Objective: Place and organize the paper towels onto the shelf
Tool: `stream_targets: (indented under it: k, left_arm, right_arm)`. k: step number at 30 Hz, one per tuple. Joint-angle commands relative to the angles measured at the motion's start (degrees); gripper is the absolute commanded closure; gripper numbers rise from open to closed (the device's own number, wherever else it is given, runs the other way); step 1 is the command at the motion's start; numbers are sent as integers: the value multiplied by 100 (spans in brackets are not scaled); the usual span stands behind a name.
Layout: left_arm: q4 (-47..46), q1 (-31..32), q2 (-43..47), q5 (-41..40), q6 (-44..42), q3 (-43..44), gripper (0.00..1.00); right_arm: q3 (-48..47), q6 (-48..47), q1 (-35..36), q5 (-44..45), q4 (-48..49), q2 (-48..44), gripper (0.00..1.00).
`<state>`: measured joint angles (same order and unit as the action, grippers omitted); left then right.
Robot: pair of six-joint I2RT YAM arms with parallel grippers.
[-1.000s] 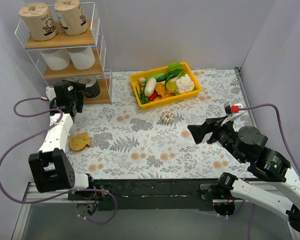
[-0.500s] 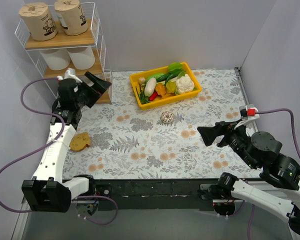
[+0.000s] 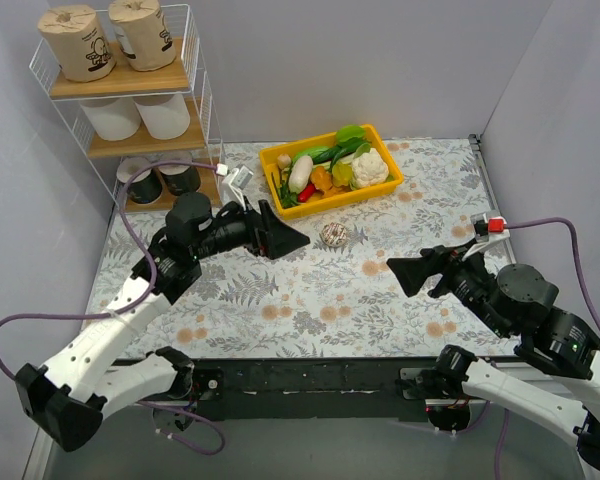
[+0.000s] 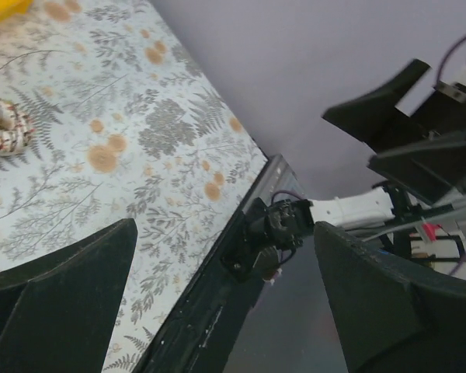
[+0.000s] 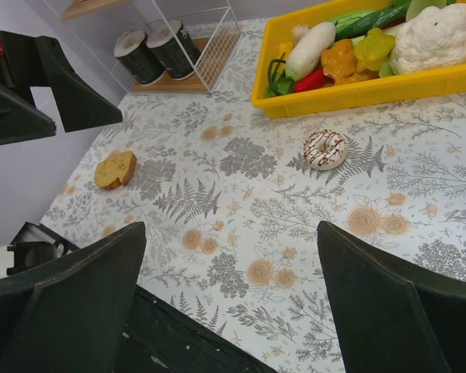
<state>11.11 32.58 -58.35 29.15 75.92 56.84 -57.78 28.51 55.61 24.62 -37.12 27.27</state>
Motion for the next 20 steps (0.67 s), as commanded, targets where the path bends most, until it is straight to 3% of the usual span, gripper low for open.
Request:
stream_targets:
  k: [1,8,20]
  left_arm:
    - [-557,293,745,328,-227,-182,2]
    - [-444,311,1422,-66,-367,-393,2]
    - [-461,311,1581,-146,-332,-586,2]
  right_arm:
    - [39,-56,2,-299,662,-239,1]
    - [-75,-188,2,-362,628,-389,2]
    - [-102,-48,2,-178,382,-441,1]
